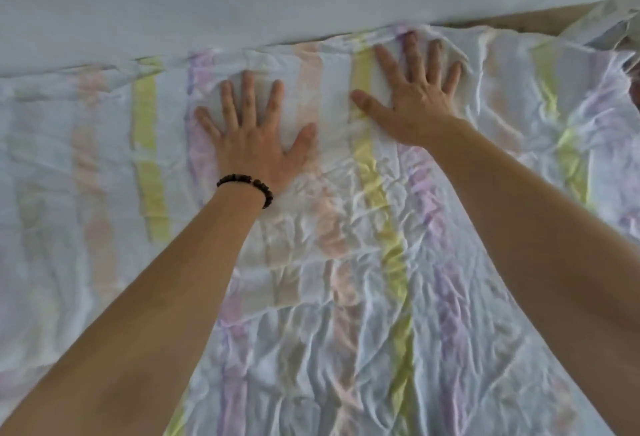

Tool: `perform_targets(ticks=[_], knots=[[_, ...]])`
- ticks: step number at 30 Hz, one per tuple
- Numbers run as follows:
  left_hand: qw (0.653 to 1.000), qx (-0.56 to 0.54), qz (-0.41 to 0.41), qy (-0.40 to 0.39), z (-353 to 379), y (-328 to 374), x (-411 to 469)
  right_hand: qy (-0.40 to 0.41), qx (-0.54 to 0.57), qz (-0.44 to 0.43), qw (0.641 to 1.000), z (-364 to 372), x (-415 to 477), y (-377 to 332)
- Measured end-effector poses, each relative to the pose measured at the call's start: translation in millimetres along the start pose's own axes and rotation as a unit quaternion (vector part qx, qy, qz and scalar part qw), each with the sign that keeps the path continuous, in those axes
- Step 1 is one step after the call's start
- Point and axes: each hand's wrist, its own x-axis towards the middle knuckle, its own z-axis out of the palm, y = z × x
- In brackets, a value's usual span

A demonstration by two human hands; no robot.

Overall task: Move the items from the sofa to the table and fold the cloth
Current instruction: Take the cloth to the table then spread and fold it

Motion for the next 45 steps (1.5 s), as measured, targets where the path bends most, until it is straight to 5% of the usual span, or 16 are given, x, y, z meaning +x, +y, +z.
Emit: perform_targets(ticks=[7,16,24,32,38,45], knots=[[0.999,0.029,-0.020,0.019,5,5,1,0.097,0.036,-0.061,0.993,15,-1,9],[0.996,0.085,-0.020,0.029,-3,14,0,0.062,0.030,-0.142,0.987,12,-1,23],[0.974,-0.031,-0.171,0.147,3,82,-172,0.141,0.174,-0.209,0.952,48,-187,67],[0.901,-0.069,-0.428,-0.032,71,99,-369,0.003,0.000,-0.233,0.972,80,-307,135],[0.896,-0.110,-0.429,-0.041,65,130,-413,-0.089,-0.028,-0.261,0.961,64,-309,144],[0.926,-0.168,-0.313,-0.129,46,242,-453,-0.181,0.010,-0.235,0.955,13,-350,206]])
